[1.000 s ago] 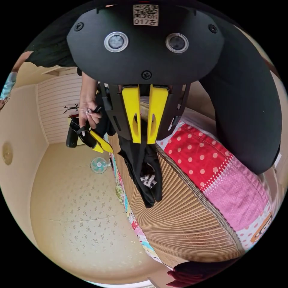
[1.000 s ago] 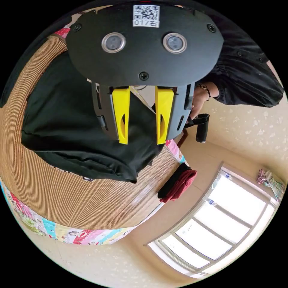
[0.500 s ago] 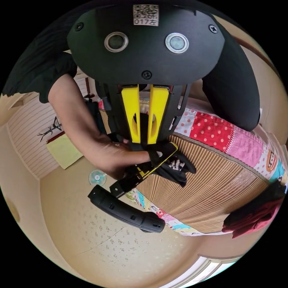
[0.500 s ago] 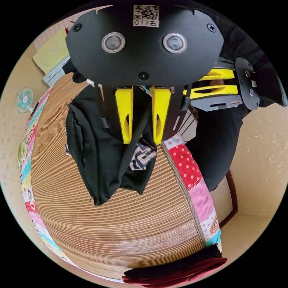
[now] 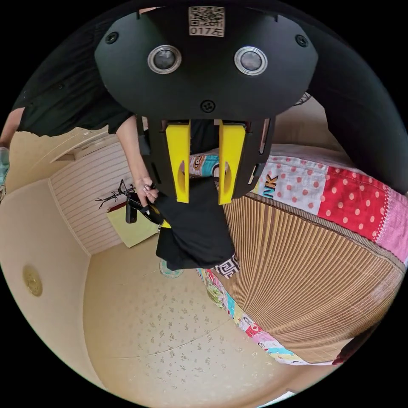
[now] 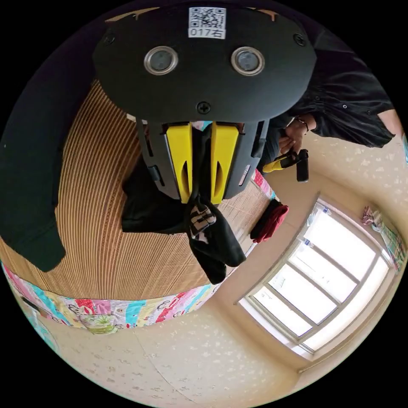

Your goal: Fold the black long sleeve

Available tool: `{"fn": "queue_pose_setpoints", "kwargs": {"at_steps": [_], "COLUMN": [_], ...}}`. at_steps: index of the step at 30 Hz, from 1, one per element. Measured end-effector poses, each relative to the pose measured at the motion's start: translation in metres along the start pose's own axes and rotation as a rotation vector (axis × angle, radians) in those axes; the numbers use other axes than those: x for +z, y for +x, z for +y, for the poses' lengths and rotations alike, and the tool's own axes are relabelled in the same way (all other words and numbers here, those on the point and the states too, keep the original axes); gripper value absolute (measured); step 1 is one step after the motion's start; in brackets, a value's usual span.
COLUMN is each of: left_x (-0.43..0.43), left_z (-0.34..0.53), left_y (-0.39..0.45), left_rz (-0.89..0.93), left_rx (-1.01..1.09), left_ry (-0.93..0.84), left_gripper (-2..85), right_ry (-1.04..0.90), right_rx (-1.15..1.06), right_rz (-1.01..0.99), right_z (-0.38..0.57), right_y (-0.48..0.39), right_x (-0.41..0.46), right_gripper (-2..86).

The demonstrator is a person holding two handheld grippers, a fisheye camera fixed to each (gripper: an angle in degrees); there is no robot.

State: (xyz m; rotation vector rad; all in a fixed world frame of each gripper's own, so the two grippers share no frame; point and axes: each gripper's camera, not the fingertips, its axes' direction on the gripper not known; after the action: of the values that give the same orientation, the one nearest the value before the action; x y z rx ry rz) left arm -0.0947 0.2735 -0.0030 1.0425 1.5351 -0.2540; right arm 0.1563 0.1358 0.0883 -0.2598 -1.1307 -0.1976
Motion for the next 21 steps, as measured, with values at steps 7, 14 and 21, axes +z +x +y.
{"fn": "queue_pose_setpoints", "kwargs": {"at_steps": [7, 14, 21], "left_x": [0.093, 0.134, 0.114], "left_z": [-0.046, -0.049, -0.009], "left_y": [-0.015, -0.034, 0.008], "left_rz": [0.007, 0.043, 0.249], "left_rx": [-0.073, -0.215, -0.146], "left_ry": [-0.202, -0.395, -0.549], "left_gripper": [15.4, 7.8, 4.0], "right_ry": [0.070, 0.133, 0.276], "right_rx": [0.257, 0.464, 0.660], "right_rz": [0.265, -0.517, -0.866], "right_z": [0.104, 0.200, 0.245], "right_y": [0.032, 0.061, 0.075], "right_x": [-0.075, -0.070, -0.056], "right_gripper": [9.5, 17.3, 20.7]}}
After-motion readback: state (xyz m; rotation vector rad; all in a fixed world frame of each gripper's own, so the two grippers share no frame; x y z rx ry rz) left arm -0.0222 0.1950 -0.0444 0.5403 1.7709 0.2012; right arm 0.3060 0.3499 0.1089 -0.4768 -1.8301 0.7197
